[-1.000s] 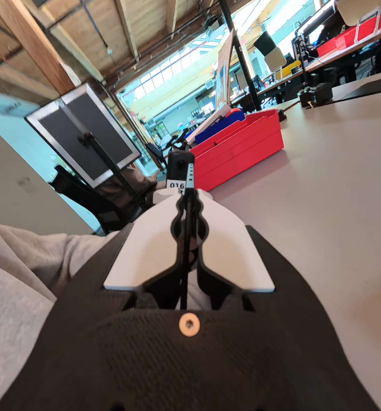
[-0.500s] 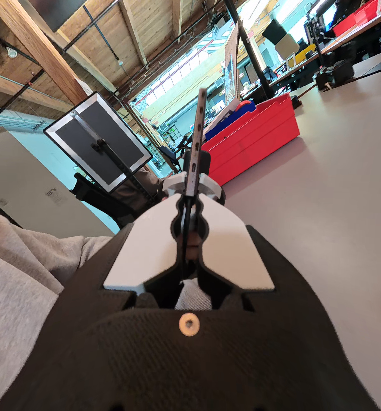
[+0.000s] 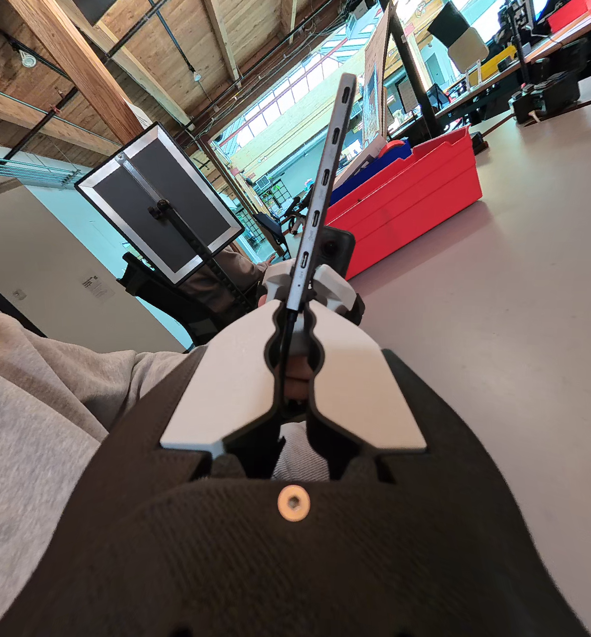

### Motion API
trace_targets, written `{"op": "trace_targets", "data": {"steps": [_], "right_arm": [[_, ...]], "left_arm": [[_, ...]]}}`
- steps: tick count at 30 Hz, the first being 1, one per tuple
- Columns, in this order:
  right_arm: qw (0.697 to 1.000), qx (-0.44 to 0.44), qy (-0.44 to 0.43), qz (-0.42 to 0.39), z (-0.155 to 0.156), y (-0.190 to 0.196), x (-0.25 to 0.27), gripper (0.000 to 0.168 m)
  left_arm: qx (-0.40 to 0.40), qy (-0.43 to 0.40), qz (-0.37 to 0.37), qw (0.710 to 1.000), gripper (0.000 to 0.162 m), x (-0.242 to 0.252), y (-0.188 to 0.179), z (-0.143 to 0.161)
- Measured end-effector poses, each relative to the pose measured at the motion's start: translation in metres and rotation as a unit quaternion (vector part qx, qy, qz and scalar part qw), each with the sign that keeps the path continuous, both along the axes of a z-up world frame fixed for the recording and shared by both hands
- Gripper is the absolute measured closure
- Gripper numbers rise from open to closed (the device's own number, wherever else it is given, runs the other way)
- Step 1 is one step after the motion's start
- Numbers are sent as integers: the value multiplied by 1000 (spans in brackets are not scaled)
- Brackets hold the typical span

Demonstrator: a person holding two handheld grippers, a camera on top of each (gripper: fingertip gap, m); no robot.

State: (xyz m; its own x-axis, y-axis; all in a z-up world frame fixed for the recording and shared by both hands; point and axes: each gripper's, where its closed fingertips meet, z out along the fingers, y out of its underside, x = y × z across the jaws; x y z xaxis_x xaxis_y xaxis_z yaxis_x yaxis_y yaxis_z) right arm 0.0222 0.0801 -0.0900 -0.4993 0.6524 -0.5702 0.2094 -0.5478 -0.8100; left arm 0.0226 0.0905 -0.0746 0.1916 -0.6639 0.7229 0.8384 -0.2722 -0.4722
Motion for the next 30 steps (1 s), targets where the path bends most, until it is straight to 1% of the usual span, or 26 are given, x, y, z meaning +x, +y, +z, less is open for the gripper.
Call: {"op": "trace_targets", "data": {"steps": [3, 6, 10, 15, 18, 21, 23, 26, 28, 30], "right_arm": [[1000, -2, 0, 4, 1, -1, 1, 158], [1000, -16, -5, 24, 2, -4, 2, 157], [999, -19, -12, 33, 0, -8, 2, 146], [1000, -1, -11, 18, -1, -3, 0, 139], [1000, 17, -8, 4, -1, 3, 0, 138], [998, 47, 3, -28, 2, 15, -1, 140], [996, 56, 20, -61, 10, 25, 0, 144], [991, 60, 66, -105, 36, 32, 3, 145], [985, 89, 91, -117, 55, 28, 0, 145], [978, 132, 116, -107, 74, 16, -7, 145]], "left_arm": [[-1, 13, 2, 1000, 155, 1, 0, 0], [3, 21, 2, 1000, 154, 1, -2, 3], [4, -2, 5, 1000, 154, -8, -4, 7], [-1, 2, 34, 999, 154, -24, -5, 7], [-6, 4, 46, 999, 154, -31, -6, 7], [-6, 7, 53, 999, 154, -33, -7, 8], [-7, 18, 56, 998, 154, -33, -8, 9], [-10, 45, 67, 997, 154, -37, -11, 9], [-14, 63, 74, 995, 154, -39, -16, 7], [-21, 76, 79, 994, 154, -39, -20, 5]]}}
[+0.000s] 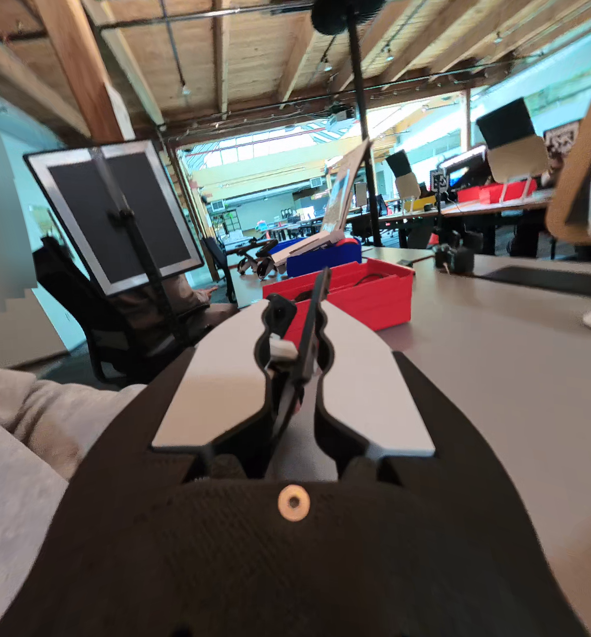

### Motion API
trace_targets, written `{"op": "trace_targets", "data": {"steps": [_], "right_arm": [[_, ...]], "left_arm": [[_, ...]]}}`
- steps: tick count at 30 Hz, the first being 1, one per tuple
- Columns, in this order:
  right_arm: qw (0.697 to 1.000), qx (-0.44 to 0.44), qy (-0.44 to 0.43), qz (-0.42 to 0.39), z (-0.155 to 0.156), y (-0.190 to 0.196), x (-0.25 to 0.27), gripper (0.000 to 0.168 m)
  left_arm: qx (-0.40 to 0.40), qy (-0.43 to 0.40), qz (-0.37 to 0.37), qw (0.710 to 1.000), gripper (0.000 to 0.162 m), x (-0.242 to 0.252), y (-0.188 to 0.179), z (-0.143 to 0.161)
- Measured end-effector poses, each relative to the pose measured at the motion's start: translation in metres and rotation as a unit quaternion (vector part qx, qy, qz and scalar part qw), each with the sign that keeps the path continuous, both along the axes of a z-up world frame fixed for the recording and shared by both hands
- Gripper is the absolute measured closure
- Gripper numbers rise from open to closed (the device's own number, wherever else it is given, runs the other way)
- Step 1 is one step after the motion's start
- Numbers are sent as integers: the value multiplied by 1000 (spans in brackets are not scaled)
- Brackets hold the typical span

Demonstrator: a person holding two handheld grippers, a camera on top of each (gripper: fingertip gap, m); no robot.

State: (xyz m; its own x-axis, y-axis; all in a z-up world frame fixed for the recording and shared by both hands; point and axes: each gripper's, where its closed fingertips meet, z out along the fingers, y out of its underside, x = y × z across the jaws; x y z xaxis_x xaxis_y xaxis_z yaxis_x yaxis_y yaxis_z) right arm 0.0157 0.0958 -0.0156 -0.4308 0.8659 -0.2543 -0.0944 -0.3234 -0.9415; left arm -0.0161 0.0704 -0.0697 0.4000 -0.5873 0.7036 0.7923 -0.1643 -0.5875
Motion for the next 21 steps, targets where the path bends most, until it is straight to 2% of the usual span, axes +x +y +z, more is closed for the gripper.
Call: {"op": "trace_targets", "data": {"steps": [7, 10, 14, 21], "right_arm": [[979, 183, 79, 39, 63, -69, -35, 146], [967, 217, 121, 64, 93, -97, -50, 145], [959, 207, 147, 124, 126, -132, -73, 141], [959, 134, 71, 238, 148, -178, -120, 138]], "left_arm": [[-12, -2, 14, 1000, 154, 3, -16, -6], [-17, 1, 32, 999, 154, -2, -23, -8], [-41, 15, 44, 998, 154, -10, -25, -18], [-39, 11, 56, 998, 154, -26, -30, -18]]}}
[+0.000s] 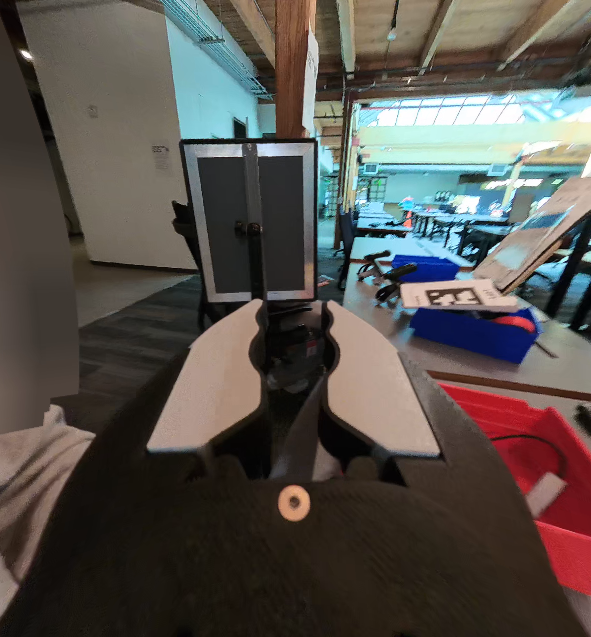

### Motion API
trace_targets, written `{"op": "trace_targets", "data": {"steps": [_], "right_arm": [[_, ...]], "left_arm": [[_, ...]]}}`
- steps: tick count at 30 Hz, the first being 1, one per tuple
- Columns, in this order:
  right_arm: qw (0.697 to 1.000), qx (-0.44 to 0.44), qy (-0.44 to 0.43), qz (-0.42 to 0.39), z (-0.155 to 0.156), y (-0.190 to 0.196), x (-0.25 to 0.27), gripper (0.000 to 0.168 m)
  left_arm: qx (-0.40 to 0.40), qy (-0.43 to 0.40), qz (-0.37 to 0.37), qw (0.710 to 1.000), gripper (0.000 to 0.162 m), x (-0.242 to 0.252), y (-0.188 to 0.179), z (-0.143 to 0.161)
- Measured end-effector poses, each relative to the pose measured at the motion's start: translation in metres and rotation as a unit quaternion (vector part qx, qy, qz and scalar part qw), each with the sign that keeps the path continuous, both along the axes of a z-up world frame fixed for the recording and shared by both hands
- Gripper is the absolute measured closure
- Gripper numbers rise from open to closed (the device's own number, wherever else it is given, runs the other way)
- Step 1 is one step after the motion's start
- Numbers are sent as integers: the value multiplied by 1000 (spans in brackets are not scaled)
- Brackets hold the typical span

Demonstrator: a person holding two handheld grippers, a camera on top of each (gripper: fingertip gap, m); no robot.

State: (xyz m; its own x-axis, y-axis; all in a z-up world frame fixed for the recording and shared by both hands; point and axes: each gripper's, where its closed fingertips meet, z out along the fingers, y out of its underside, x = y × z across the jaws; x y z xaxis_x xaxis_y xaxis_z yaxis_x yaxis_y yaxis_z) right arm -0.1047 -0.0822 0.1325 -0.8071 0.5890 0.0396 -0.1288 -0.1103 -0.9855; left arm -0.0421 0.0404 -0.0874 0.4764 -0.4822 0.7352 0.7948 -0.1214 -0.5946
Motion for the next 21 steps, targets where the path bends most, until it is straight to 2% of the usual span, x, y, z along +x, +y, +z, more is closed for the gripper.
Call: {"op": "trace_targets", "data": {"steps": [5, 7, 10, 13, 16, 21], "right_arm": [[995, -11, -95, 39, -7, -20, -37, 134], [993, 39, -111, 30, -21, -28, -58, 133], [978, 161, -130, 9, -59, -37, -96, 129], [944, 286, -166, -11, -107, -41, -138, 129], [893, 386, -229, -35, -162, -37, -180, 127], [818, 411, -400, -23, -232, -37, -217, 124]], "left_arm": [[2, -32, -8, 999, 154, -6, 2, -2], [1, -41, -12, 999, 154, -6, 3, -2], [3, -55, -17, 998, 154, -8, 5, -3], [3, -69, -22, 997, 154, -9, 7, -3], [4, -79, -25, 997, 154, -11, 8, -4], [2, -86, -28, 996, 154, -12, 8, -5]]}}
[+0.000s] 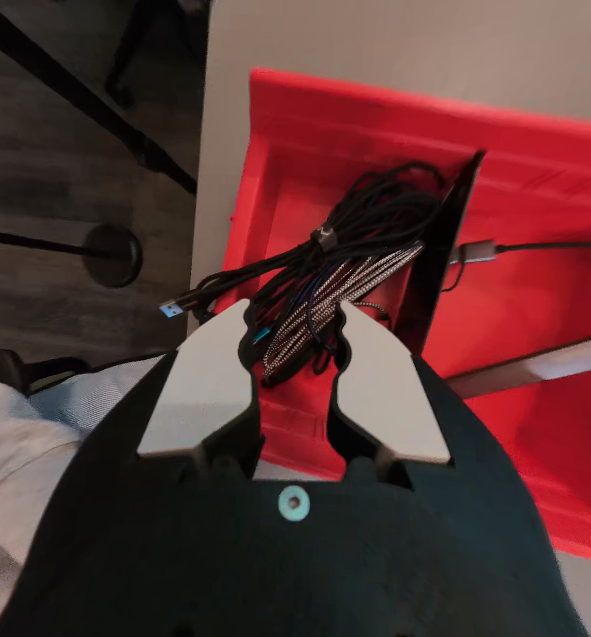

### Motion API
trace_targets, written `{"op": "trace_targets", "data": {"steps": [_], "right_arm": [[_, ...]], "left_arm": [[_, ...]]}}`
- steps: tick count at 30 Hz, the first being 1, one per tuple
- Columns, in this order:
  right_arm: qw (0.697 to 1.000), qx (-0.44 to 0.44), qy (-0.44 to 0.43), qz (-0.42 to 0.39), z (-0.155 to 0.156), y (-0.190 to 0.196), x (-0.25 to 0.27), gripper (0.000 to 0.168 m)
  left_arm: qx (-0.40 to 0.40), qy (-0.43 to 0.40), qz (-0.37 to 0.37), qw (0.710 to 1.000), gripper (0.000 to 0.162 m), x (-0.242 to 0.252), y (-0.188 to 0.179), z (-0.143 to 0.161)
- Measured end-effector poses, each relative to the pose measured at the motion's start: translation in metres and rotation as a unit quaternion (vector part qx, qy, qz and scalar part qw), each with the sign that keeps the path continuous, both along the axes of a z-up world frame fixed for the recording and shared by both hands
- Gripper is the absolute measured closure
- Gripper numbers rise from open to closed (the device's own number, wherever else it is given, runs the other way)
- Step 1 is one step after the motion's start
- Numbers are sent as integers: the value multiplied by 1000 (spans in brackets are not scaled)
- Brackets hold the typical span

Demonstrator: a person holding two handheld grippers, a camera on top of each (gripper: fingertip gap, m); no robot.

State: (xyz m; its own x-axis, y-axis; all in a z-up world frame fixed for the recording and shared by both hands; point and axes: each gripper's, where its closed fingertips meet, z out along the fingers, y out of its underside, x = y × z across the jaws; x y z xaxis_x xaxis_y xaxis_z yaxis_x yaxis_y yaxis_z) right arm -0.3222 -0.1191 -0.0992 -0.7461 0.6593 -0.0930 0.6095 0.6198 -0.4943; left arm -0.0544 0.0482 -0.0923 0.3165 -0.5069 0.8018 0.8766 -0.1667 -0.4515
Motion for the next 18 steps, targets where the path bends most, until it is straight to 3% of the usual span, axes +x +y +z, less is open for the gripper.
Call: {"op": "trace_targets", "data": {"steps": [4, 8, 11, 15, 18], "right_arm": [[998, 24, -59, -12, -31, 1, -11, 135], [998, 14, -53, -9, -34, -9, -19, 135], [997, -18, -67, -18, -29, -21, -19, 126], [993, 22, -117, -19, -52, -24, -12, 98], [991, 26, -130, -13, -66, -30, -7, 111]], "left_arm": [[1, -10, -3, 1000, 154, -1, -1, 0], [4, -25, -8, 1000, 154, -2, -1, 0], [5, -35, -11, 999, 154, -3, 0, 0], [2, -37, -14, 999, 154, -1, 1, -2], [0, -36, -18, 999, 154, 1, 2, -2]]}}
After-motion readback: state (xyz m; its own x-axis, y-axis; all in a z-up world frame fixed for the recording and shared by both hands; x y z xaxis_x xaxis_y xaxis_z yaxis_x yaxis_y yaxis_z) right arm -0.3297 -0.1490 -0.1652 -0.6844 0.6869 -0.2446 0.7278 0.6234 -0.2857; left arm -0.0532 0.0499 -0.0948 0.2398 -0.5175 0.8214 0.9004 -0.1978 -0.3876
